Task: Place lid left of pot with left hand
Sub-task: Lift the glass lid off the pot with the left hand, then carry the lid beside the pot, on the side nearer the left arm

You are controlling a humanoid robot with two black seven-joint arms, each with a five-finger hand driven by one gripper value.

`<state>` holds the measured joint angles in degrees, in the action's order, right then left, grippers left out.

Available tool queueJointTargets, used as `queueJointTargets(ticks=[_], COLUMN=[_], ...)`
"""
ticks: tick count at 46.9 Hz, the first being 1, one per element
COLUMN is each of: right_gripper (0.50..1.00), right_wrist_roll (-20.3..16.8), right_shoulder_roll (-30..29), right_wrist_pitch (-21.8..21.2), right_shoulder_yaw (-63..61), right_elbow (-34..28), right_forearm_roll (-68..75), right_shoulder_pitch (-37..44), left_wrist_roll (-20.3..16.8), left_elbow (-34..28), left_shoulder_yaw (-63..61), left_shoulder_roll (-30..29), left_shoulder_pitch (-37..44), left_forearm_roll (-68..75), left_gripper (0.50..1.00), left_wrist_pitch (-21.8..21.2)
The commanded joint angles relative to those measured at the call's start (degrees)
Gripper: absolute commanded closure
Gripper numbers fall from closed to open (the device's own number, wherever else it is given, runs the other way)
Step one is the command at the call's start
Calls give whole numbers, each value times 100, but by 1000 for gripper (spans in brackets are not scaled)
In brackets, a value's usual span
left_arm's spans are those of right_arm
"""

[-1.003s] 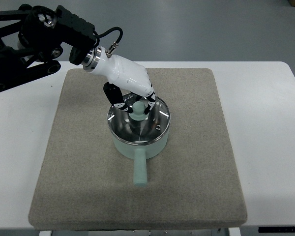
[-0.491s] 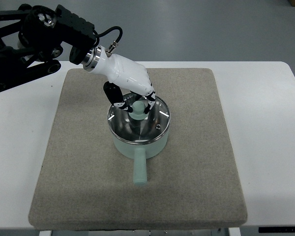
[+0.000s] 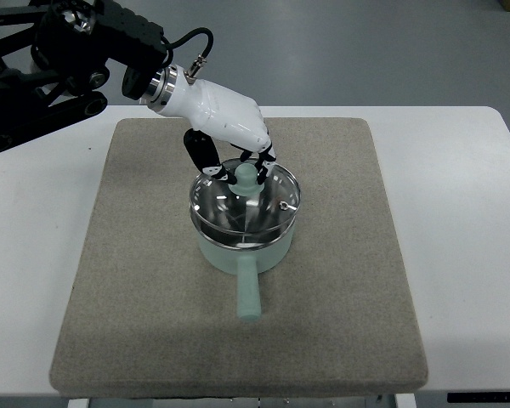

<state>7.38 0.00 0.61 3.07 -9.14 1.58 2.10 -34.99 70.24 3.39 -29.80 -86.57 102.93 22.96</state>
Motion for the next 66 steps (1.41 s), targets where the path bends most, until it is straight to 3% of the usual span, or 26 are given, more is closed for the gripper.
queueJointTargets(ticks=[1, 24, 36, 43, 66], right_gripper=[576, 576, 576, 576, 576], right_wrist_roll=[0, 0, 0, 0, 0], right_shoulder_roll=[0, 0, 0, 0, 0], right_wrist_pitch=[0, 0, 0, 0, 0], right_shoulder_yaw=[9, 0, 0, 0, 0], right_elbow=[0, 0, 0, 0, 0], right_forearm_roll=[0, 0, 0, 0, 0], right_shoulder_pitch=[1, 1, 1, 1, -8], left_wrist_roll=[-1, -1, -1, -1, -1], left_elbow=[-2, -19, -555, -810, -722], left_shoulder_yaw=[13, 154, 57, 31, -347], left_shoulder_roll=[0, -18, -149, -500, -1793], left_shoulder_pitch=[0, -79, 26, 61, 61], left_forearm_roll=[8, 70, 87, 78, 52], left_gripper=[1000, 1000, 1000, 1000, 1000], left_wrist_pitch=[7, 25, 34, 34, 69])
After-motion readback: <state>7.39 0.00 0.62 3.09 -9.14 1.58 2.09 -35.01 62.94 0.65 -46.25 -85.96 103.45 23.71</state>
